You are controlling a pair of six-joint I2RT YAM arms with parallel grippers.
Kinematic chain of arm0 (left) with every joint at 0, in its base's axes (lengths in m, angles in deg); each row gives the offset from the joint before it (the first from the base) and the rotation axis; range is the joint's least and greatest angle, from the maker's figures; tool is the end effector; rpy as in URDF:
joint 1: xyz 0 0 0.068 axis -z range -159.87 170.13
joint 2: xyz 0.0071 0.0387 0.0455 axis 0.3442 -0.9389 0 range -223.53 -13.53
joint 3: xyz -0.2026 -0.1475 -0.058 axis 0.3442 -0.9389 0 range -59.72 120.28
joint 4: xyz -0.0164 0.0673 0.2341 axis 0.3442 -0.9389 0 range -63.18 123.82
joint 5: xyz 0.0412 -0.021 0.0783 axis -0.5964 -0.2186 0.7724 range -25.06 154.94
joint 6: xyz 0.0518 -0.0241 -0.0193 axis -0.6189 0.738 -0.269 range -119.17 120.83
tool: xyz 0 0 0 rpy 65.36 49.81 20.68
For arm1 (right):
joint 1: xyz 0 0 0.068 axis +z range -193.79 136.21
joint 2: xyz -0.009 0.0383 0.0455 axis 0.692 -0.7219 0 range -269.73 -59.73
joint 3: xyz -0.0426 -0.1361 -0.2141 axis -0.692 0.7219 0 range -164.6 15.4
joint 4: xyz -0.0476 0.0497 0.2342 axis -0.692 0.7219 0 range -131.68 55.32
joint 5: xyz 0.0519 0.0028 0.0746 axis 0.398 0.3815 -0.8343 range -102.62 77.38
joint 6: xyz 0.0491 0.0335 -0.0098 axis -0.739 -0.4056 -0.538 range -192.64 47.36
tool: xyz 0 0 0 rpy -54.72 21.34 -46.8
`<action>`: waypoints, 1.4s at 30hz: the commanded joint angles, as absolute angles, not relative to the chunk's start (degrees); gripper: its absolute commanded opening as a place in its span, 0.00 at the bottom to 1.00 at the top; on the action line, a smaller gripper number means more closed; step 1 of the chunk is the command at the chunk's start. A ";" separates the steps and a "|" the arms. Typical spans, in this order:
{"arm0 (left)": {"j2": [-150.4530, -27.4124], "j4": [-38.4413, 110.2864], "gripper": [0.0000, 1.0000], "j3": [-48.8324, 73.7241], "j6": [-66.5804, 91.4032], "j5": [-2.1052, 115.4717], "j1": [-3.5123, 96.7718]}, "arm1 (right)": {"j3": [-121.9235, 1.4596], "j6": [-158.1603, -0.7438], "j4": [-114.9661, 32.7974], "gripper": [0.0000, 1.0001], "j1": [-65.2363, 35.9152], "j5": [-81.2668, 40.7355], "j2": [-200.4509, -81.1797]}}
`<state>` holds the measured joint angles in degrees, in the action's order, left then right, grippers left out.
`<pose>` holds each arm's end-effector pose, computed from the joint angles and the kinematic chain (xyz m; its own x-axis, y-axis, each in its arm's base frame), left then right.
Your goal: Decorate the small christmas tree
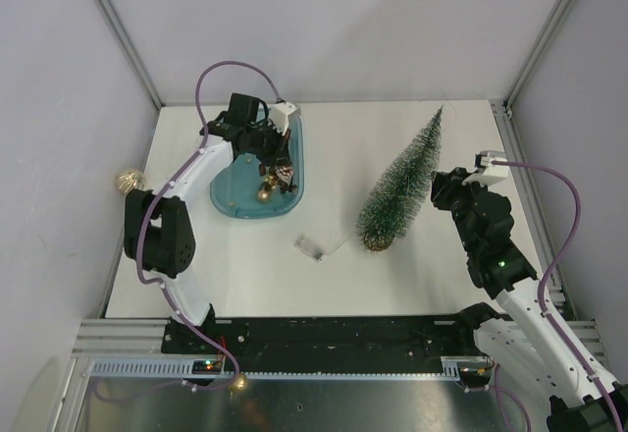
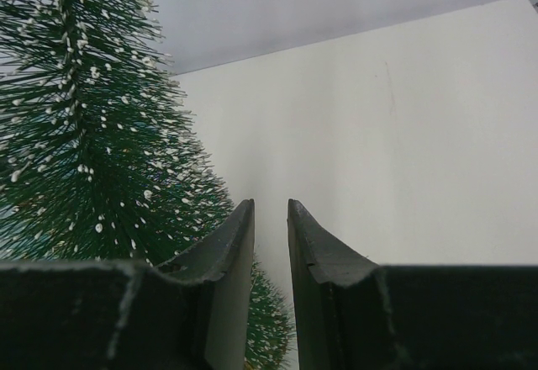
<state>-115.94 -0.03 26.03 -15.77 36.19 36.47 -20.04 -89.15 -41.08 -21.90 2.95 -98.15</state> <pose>0.3580 -0.1272 0.2608 -0.5553 0.4238 -0.7155 0.7292 0.6618 -0.1740 0.1638 0.0529 0.3085 -0.0868 0.2601 -0.9617 -0.0895 0.9594 0.2675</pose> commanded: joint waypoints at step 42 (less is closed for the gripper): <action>-116.29 -5.30 0.06 67.15 2.55 5.00 58.47 | -20.72 -90.35 -41.95 0.28 -21.47 2.58 -96.24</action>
<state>-114.15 -4.88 59.74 -1.56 10.23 56.84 -20.04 -89.81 -41.08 -21.79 2.90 -96.57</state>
